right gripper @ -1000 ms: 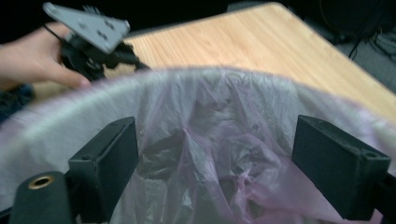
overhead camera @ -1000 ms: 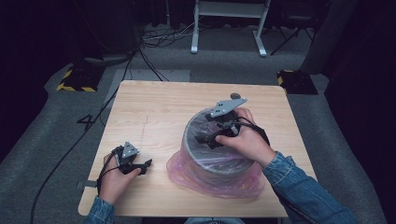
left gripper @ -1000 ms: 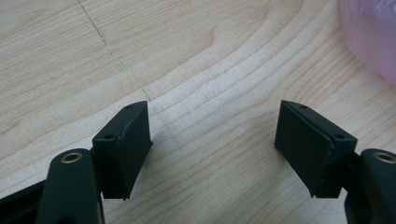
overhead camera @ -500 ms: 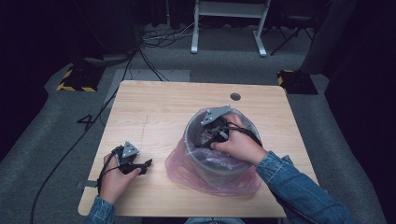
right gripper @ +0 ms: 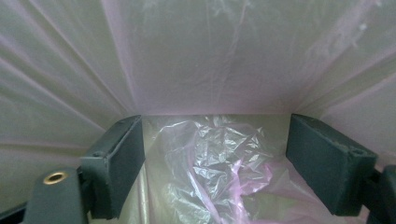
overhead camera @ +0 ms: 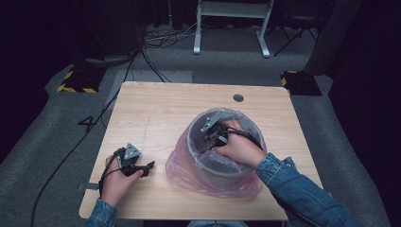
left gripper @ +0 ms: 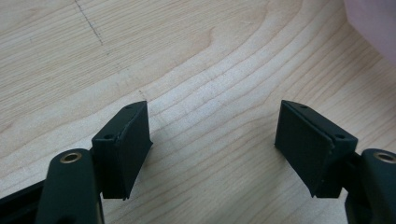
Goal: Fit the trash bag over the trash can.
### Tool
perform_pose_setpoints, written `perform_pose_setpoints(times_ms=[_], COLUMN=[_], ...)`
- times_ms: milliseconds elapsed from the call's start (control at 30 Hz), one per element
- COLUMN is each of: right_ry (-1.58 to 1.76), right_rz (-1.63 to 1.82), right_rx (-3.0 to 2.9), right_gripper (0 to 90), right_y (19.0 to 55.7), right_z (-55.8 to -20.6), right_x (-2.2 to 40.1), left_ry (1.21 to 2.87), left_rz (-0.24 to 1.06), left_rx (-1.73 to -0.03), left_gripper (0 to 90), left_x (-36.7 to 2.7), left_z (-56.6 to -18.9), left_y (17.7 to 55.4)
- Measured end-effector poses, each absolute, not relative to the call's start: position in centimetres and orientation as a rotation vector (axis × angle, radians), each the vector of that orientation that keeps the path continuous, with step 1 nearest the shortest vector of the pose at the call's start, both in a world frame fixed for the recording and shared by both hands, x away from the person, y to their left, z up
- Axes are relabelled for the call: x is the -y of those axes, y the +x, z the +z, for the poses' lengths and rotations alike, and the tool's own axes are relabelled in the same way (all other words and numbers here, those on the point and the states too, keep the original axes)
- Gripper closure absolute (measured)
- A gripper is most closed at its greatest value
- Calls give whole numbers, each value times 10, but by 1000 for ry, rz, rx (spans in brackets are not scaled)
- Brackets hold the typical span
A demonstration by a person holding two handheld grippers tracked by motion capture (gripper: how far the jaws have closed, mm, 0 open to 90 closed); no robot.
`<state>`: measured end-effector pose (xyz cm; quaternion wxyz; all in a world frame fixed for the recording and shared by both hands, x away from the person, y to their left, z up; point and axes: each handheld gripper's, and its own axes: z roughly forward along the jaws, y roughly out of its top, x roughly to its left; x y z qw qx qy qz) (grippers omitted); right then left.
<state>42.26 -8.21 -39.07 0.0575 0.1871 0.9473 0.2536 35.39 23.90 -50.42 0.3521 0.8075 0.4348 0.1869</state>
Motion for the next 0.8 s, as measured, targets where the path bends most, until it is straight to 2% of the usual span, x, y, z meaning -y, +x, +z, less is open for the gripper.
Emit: perform_pose_setpoints(times_ms=[133,233,300,800], right_ry=[557,562,593,543], right_rz=[685,676,732,1093], right_rx=[-2916,-2919,-2908,-2720], right_gripper=[186,249,253,281], right_y=[421,421,420,395], right_z=[-395,-392,-387,-303], right_x=[82,83,85,108], left_ry=[2092,2092,2091,2094], left_rz=[478,479,479,473], left_rx=[-1126,-1126,-1126,-1126], left_gripper=[265,265,265,256], left_x=[-239,-239,-239,-237], left_z=[-504,-504,-504,-504], left_y=[354,354,354,356])
